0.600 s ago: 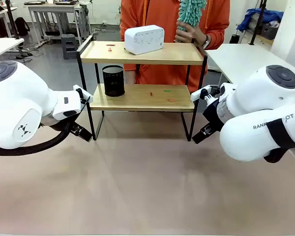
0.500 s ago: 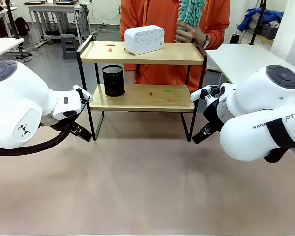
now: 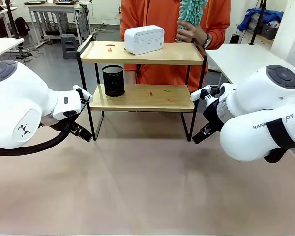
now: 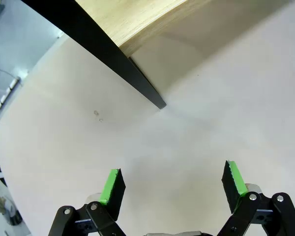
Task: Clean the shelf.
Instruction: Pick up the Duster from the human.
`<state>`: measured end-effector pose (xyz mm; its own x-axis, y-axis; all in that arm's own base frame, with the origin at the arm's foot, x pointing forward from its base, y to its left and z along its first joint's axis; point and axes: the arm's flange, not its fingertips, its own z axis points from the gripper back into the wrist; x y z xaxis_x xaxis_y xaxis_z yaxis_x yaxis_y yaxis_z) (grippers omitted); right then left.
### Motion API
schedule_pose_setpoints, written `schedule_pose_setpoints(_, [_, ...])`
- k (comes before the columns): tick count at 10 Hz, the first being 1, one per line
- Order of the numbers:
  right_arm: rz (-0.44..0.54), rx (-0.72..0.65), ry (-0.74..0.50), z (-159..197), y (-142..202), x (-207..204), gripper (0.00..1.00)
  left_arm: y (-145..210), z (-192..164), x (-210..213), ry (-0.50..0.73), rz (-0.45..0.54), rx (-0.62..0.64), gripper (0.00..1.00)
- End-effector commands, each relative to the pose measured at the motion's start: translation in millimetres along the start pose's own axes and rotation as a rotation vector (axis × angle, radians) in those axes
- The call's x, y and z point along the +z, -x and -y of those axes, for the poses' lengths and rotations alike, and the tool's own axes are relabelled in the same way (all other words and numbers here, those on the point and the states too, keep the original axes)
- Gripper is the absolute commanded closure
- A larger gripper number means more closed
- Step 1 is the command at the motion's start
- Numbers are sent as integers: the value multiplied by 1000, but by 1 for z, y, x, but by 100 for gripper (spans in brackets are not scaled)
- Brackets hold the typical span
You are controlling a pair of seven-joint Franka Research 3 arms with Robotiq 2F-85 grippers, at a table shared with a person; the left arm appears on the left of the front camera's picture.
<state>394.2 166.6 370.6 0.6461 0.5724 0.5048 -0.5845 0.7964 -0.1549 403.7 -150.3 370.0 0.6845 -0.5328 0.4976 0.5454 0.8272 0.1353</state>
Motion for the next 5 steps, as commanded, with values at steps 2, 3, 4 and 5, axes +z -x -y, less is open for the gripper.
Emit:
schedule_pose_setpoints(2, [0, -1, 0, 0, 0, 0, 0, 0, 0, 0, 0, 0, -1, 0])
schedule_pose_setpoints(3, [0, -1, 0, 0, 0, 0, 0, 0, 0, 0, 0, 0, -1, 0])
schedule_pose_setpoints(4, [0, -1, 0, 0, 0, 0, 0, 0, 0, 0, 0, 0, -1, 0])
schedule_pose_setpoints(5, [0, 0, 0, 0, 0, 0, 0, 0, 0, 0, 0, 0, -1, 0])
